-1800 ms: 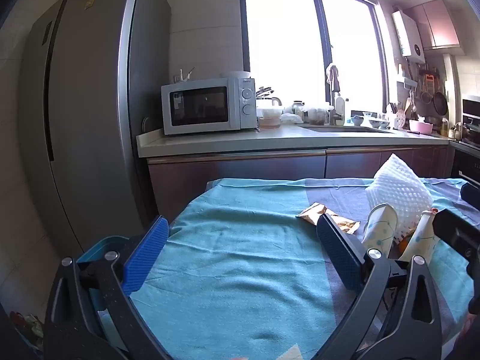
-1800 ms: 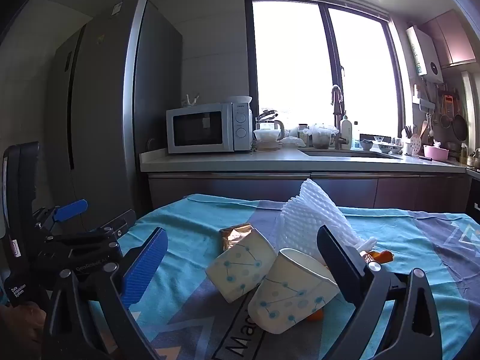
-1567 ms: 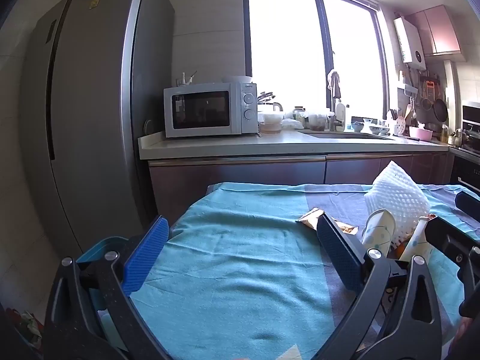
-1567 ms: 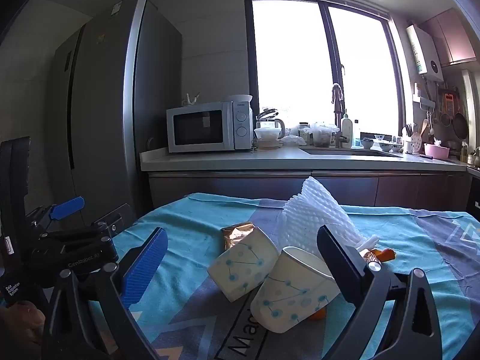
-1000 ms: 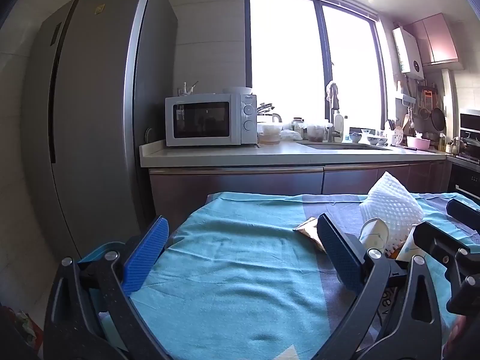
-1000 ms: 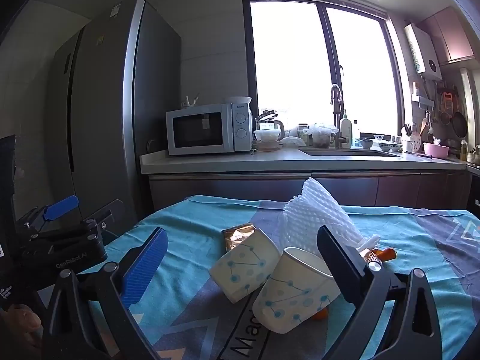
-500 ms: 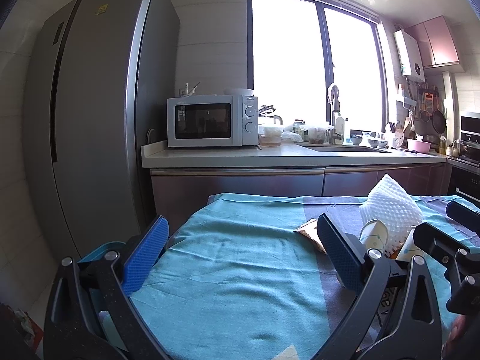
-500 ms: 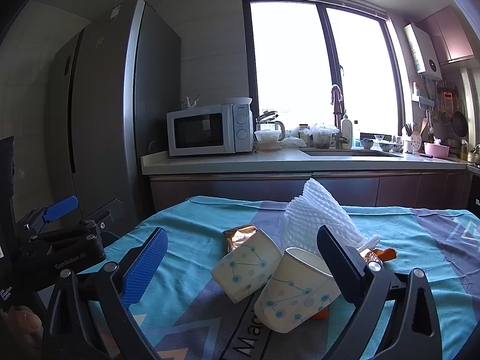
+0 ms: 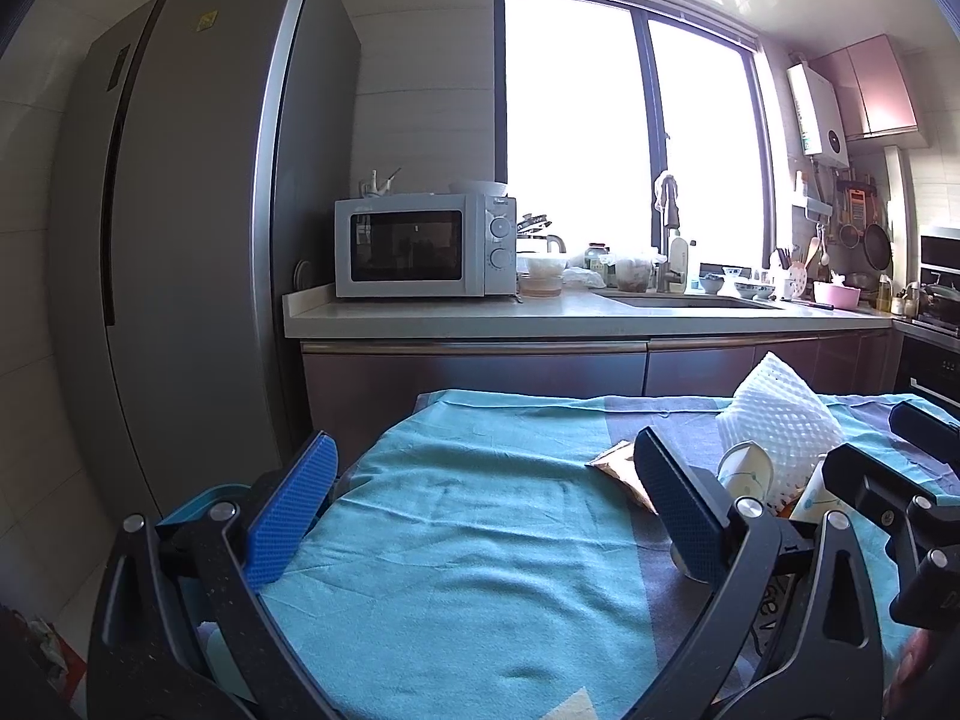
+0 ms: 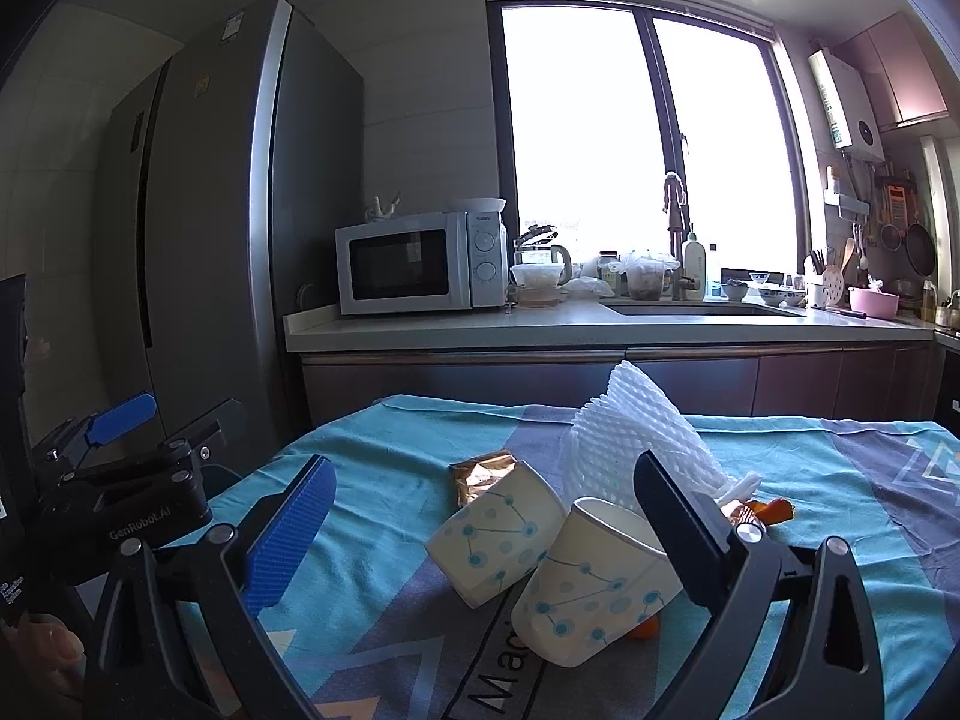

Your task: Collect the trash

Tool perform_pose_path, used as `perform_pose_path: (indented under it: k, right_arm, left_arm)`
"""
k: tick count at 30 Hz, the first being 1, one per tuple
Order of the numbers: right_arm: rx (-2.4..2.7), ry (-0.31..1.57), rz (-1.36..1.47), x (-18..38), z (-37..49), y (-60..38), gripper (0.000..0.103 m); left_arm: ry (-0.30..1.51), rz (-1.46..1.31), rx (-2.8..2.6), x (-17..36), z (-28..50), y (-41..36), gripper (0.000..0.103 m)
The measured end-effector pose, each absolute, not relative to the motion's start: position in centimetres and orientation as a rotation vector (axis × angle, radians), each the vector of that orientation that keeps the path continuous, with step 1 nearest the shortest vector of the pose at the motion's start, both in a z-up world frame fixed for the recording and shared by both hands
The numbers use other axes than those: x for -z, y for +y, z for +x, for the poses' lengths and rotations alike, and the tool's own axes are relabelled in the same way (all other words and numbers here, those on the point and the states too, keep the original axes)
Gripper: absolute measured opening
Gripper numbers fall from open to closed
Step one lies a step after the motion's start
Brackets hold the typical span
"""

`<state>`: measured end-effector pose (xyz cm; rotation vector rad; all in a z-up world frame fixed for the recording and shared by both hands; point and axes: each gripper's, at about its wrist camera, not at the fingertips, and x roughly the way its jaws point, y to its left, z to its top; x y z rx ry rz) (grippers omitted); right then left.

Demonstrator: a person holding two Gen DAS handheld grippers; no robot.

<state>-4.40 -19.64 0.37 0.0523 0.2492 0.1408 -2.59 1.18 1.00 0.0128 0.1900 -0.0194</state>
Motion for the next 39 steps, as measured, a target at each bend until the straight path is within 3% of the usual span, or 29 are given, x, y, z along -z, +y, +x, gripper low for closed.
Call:
perform_pose_path:
  k: [39]
  right_arm:
    - [-0.140, 0.257, 0.061, -0.29, -4.25, -19.95, 0.096]
  left_arm:
    - [0.176, 0.012, 0.028, -1.16, -2.98, 1.08, 0.098]
